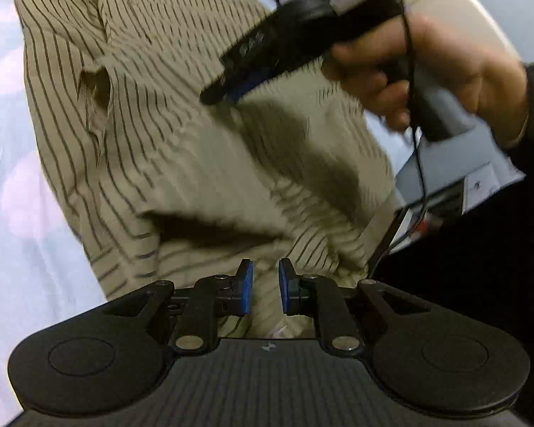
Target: Fold clothes
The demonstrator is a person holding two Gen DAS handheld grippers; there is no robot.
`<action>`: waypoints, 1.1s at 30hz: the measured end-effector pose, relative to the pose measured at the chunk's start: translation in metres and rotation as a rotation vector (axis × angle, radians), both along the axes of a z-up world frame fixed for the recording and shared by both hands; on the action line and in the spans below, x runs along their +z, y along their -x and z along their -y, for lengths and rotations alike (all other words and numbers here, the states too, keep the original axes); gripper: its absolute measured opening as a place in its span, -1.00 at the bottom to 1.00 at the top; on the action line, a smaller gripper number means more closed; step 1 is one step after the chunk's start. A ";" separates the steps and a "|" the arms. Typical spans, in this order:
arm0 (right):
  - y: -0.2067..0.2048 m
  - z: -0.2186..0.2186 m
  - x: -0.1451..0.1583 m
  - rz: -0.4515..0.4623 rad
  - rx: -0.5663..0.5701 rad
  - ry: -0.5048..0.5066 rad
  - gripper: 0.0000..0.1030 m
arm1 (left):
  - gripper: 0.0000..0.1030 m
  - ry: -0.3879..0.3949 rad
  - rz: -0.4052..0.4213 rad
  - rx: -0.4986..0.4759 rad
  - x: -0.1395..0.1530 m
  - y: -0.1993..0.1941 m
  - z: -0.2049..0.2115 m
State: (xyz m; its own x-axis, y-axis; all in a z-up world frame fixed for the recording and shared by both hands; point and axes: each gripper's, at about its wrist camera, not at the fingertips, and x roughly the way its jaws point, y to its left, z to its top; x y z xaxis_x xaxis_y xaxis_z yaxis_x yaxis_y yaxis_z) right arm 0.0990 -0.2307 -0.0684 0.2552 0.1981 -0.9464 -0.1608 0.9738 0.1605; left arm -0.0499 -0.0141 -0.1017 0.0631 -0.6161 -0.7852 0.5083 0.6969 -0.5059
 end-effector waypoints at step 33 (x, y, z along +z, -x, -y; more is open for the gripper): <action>0.026 -0.019 0.036 0.202 0.215 -0.093 0.06 | -0.20 -0.064 0.146 0.329 0.003 -0.025 -0.046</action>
